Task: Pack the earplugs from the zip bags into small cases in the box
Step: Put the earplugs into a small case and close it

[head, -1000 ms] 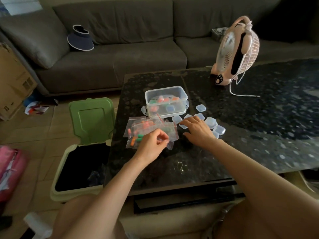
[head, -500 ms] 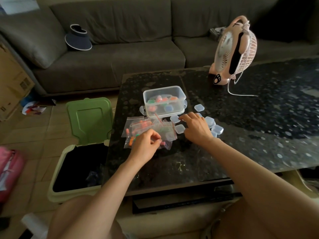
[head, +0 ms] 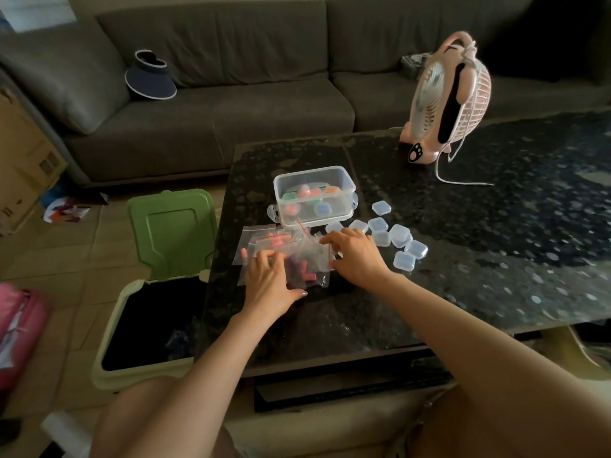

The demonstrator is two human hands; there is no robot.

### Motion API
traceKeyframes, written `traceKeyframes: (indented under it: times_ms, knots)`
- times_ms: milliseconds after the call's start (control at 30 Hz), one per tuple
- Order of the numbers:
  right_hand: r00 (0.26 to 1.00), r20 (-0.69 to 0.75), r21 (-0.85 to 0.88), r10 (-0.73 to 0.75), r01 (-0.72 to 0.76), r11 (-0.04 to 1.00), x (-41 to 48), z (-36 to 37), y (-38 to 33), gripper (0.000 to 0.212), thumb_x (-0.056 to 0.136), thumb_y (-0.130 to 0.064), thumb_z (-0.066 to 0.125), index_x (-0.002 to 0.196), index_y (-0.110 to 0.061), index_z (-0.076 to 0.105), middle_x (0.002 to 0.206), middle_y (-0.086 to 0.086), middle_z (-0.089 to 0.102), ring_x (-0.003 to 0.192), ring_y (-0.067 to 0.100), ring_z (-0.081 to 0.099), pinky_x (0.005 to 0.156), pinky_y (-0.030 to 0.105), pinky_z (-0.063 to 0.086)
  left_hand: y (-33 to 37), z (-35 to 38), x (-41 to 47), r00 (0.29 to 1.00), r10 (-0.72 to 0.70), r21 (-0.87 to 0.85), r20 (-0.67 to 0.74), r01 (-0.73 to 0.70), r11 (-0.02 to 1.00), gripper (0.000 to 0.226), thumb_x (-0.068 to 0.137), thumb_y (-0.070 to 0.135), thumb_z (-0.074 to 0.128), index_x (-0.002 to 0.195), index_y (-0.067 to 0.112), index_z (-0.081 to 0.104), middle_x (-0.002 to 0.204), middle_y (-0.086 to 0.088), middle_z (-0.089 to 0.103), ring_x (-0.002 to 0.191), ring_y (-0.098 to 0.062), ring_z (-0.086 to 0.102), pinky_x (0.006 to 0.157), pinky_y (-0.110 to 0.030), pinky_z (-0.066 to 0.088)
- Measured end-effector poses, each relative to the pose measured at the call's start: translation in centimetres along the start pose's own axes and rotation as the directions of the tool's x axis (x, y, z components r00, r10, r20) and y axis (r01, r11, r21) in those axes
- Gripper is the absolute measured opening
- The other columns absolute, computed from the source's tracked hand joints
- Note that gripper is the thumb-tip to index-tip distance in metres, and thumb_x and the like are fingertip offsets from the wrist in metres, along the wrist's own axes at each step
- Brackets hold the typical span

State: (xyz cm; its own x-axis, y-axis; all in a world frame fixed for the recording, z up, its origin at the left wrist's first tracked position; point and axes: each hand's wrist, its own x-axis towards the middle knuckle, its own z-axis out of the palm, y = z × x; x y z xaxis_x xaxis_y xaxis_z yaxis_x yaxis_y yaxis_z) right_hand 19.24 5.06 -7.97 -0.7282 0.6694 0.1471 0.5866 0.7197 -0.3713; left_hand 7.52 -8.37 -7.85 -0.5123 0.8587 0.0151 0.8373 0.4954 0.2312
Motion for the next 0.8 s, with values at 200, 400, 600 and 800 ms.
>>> traceKeyframes:
  times_ms: [200, 400, 600, 800]
  knots:
    - [0.984, -0.179, 0.213, 0.002, 0.037, 0.976, 0.1, -1.0, 0.0, 0.009, 0.082, -0.018, 0.070, 0.089, -0.016, 0.075, 0.093, 0.000, 0.056, 0.083, 0.015, 0.054, 0.067, 0.026, 0.044, -0.2, 0.6, 0.3, 1.000, 0.018, 0.059, -0.019, -0.017, 0.998, 0.069, 0.082, 0.047, 0.065, 0.136, 0.015, 0.036, 0.146, -0.012, 0.025, 0.143, -0.033, 0.006, 0.117, -0.050, -0.005]
    - [0.981, -0.189, 0.375, 0.032, 0.043, 0.926, 0.2, -2.8, -0.4, 0.009, 0.081, -0.018, 0.072, 0.085, -0.011, 0.074, 0.091, 0.003, 0.065, 0.073, 0.013, 0.057, 0.066, 0.023, 0.047, -0.9, 2.1, 0.9, 0.992, 0.070, 0.140, -0.105, -0.055, 0.989, 0.067, 0.081, 0.053, 0.061, 0.131, 0.012, 0.042, 0.137, -0.011, 0.036, 0.136, -0.027, 0.026, 0.117, -0.051, 0.001]
    - [0.986, -0.149, 0.445, 0.071, 0.002, 0.895, -0.1, -3.2, 0.0, 0.013, 0.083, -0.009, 0.069, 0.095, -0.008, 0.073, 0.093, 0.006, 0.072, 0.085, 0.017, 0.067, 0.083, 0.026, 0.053, -0.4, 2.1, 0.8, 0.985, 0.055, 0.056, -0.165, -0.046, 0.997, 0.066, 0.081, 0.044, 0.066, 0.132, 0.011, 0.041, 0.135, -0.011, 0.038, 0.134, -0.027, 0.029, 0.117, -0.051, 0.000]
    - [0.973, -0.208, 0.442, 0.102, 0.001, 0.897, 0.0, -3.5, 0.0, 0.009, 0.082, -0.011, 0.071, 0.088, -0.005, 0.073, 0.087, 0.004, 0.070, 0.080, 0.017, 0.064, 0.080, 0.029, 0.052, 2.0, 1.9, -1.3, 0.940, 0.181, -0.139, -0.288, -0.228, 0.964, 0.077, 0.062, 0.048, 0.080, 0.116, 0.009, 0.040, 0.119, -0.009, 0.040, 0.109, -0.024, 0.040, 0.090, -0.033, 0.031]
